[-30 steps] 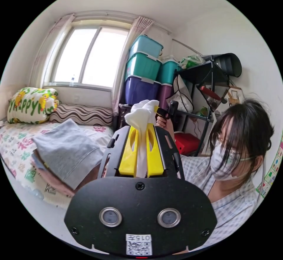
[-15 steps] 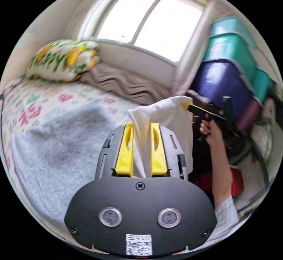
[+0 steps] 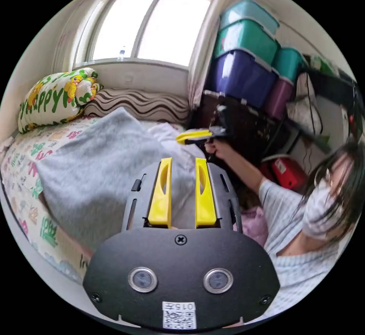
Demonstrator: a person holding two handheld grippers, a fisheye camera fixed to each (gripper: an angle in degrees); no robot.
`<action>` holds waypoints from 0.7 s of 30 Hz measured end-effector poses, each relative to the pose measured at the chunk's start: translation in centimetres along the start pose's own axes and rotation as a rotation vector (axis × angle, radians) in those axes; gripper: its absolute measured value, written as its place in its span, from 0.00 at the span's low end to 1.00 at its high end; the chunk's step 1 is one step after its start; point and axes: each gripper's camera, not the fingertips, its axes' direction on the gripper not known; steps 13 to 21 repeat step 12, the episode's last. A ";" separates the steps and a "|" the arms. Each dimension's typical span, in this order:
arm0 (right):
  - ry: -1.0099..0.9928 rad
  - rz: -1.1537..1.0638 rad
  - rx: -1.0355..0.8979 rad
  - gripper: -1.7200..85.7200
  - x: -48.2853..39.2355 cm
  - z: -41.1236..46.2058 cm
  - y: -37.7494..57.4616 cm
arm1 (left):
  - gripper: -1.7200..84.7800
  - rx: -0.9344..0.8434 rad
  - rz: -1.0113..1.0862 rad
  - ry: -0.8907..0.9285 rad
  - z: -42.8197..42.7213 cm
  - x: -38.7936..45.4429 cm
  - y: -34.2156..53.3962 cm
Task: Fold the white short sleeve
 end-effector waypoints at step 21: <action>-0.012 -0.230 0.004 0.17 -14.1 2.5 7.5 | 0.21 -0.167 -0.037 -0.366 1.4 3.3 11.4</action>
